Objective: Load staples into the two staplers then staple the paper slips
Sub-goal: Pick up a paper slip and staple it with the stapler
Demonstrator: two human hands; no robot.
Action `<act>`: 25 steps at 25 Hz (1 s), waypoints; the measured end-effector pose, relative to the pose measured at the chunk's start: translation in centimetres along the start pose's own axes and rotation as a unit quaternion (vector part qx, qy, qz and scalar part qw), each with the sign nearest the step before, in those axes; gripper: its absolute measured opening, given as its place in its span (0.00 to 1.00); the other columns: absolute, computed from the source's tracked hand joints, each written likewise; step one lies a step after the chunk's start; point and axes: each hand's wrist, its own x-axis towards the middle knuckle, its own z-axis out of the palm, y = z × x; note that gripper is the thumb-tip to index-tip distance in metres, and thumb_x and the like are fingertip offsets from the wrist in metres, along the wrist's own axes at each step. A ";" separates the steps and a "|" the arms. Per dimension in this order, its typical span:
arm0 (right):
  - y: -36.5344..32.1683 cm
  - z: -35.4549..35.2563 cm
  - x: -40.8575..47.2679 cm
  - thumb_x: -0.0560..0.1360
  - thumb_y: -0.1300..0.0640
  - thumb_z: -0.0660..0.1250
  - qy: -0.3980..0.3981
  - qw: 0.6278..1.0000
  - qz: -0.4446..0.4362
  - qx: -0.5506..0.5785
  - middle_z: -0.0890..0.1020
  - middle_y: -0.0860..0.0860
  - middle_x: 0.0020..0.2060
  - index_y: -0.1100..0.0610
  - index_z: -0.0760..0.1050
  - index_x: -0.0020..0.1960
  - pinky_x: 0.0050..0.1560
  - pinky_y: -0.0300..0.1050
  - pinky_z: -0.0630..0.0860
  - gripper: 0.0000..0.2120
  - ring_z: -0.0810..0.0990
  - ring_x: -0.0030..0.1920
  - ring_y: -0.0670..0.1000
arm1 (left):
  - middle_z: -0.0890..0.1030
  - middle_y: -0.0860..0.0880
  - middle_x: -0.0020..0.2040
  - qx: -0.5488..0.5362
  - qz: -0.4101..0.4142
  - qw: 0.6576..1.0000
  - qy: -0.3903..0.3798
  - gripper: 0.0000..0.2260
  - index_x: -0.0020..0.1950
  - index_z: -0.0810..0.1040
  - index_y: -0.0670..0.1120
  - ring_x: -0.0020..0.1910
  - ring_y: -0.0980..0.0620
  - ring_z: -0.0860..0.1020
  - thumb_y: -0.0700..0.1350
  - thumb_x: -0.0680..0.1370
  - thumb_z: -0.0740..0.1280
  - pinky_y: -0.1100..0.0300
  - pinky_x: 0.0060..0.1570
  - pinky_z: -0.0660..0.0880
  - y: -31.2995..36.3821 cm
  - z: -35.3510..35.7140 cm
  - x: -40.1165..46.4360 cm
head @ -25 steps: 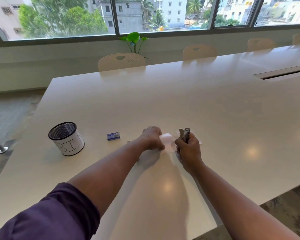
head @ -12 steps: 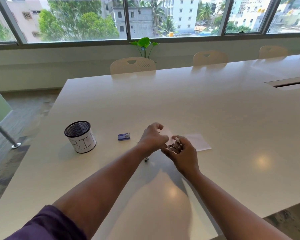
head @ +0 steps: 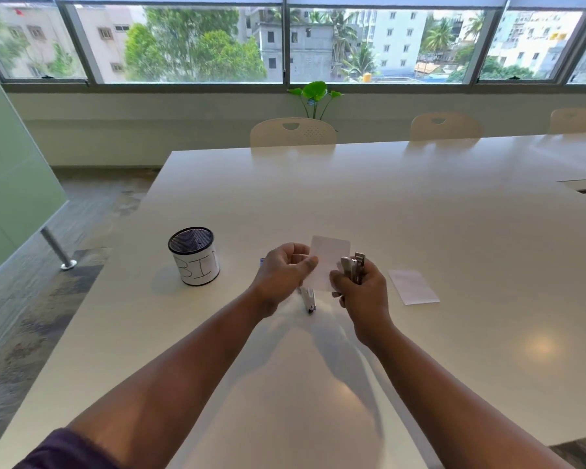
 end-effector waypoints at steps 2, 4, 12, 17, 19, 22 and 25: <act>0.0 0.8 -0.3 0.72 0.66 0.72 -0.017 1.000 0.011 -0.004 0.76 0.56 0.37 0.57 0.77 0.45 0.29 0.41 0.72 0.07 0.75 0.33 0.52 | 0.86 0.44 0.47 -0.020 0.004 1.000 0.015 0.03 0.52 0.81 0.46 0.41 0.52 0.84 0.39 0.80 0.70 0.59 0.40 0.82 -0.3 -0.9 -0.5; 0.0 1.3 -0.5 0.73 0.64 0.72 -0.033 0.999 0.001 -0.005 0.74 0.54 0.34 0.57 0.77 0.43 0.30 0.44 0.69 0.06 0.71 0.33 0.51 | 0.86 0.47 0.42 -0.020 0.011 0.999 0.030 0.04 0.49 0.83 0.46 0.35 0.55 0.82 0.38 0.79 0.70 0.61 0.35 0.78 -0.4 -1.9 -0.9; -1.3 2.4 -0.7 0.70 0.72 0.68 -0.117 0.992 -0.006 0.046 0.78 0.51 0.35 0.47 0.76 0.38 0.30 0.43 0.74 0.18 0.73 0.33 0.52 | 0.85 0.44 0.42 -0.086 -0.046 0.995 0.029 0.07 0.45 0.84 0.45 0.38 0.52 0.84 0.33 0.75 0.72 0.60 0.37 0.81 0.0 -5.0 -2.3; -1.1 2.8 -1.2 0.65 0.69 0.68 -0.126 0.989 -0.061 -0.043 0.87 0.60 0.46 0.54 0.75 0.38 0.45 0.61 0.80 0.10 0.83 0.46 0.64 | 0.81 0.32 0.62 -0.232 -0.103 0.967 0.023 0.05 0.50 0.84 0.41 0.50 0.43 0.83 0.37 0.79 0.68 0.52 0.50 0.84 0.0 -5.7 -2.5; -0.7 2.8 -1.3 0.65 0.66 0.69 -0.109 0.984 -0.103 -0.099 0.84 0.66 0.45 0.58 0.73 0.37 0.48 0.66 0.79 0.07 0.81 0.49 0.69 | 0.83 0.33 0.59 -0.289 -0.118 0.950 0.006 0.11 0.52 0.83 0.40 0.51 0.42 0.84 0.48 0.78 0.71 0.49 0.56 0.82 0.0 -5.7 -2.7; -0.6 3.1 -1.8 0.65 0.64 0.69 -0.112 0.973 -0.136 -0.147 0.86 0.58 0.44 0.56 0.74 0.36 0.48 0.61 0.79 0.06 0.83 0.49 0.65 | 0.83 0.34 0.59 -0.285 -0.093 0.954 0.004 0.11 0.53 0.83 0.41 0.51 0.44 0.84 0.43 0.73 0.76 0.51 0.56 0.83 -0.1 -5.4 -3.0; -0.8 3.3 -2.4 0.67 0.65 0.70 -0.150 0.972 -0.123 -0.135 0.87 0.40 0.50 0.49 0.79 0.39 0.48 0.51 0.80 0.11 0.85 0.50 0.52 | 0.81 0.34 0.63 -0.243 -0.066 0.967 0.035 0.13 0.57 0.83 0.42 0.58 0.42 0.83 0.30 0.75 0.71 0.55 0.53 0.83 -0.3 -5.1 -3.1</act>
